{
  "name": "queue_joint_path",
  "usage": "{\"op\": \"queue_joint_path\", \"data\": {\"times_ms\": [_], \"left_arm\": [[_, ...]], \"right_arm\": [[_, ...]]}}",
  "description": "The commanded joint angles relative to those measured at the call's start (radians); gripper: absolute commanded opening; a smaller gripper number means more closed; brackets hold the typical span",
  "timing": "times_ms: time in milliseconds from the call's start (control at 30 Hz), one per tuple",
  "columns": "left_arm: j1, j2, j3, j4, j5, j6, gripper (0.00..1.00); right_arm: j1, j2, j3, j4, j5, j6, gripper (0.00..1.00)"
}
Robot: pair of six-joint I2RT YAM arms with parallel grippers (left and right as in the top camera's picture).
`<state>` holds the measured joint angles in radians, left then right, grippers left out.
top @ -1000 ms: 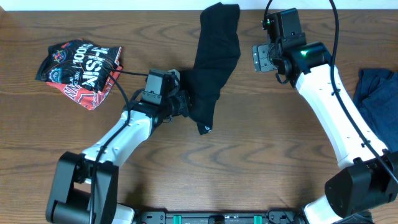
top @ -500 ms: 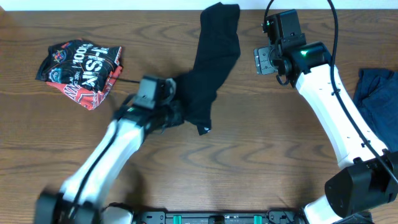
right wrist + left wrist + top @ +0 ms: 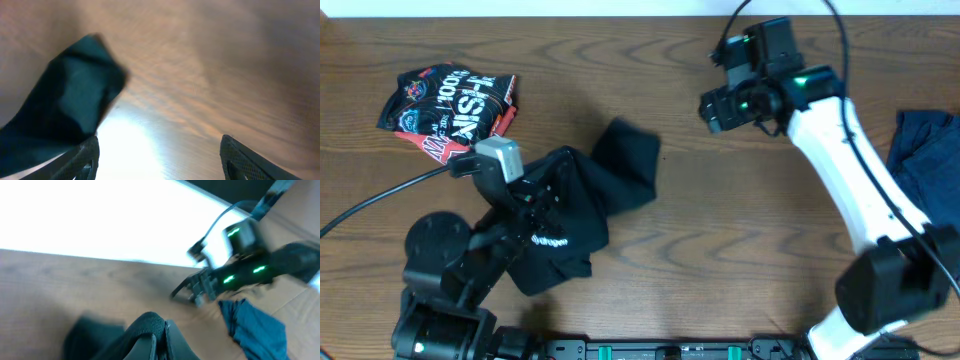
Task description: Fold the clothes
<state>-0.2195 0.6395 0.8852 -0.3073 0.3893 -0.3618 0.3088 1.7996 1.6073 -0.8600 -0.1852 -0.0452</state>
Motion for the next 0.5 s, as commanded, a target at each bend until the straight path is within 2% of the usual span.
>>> {"op": "queue_joint_path", "data": {"times_ms": [0, 233, 367, 467], "left_arm": [[0.003, 0.003, 0.015, 0.047, -0.024, 0.017, 0.06], [0.003, 0.007, 0.022, 0.223, -0.083, 0.017, 0.06], [0.012, 0.017, 0.057, 0.336, -0.253, 0.017, 0.06], [0.013, 0.043, 0.084, 0.405, -0.267, 0.006, 0.06]], "right_arm": [[0.055, 0.1, -0.001, -0.012, -0.121, -0.05, 0.76], [0.154, 0.232, -0.001, -0.018, -0.294, -0.166, 0.83], [0.171, 0.23, 0.001, -0.005, -0.264, -0.142, 0.89], [0.162, 0.205, 0.001, 0.022, -0.269, -0.143, 0.91]]}}
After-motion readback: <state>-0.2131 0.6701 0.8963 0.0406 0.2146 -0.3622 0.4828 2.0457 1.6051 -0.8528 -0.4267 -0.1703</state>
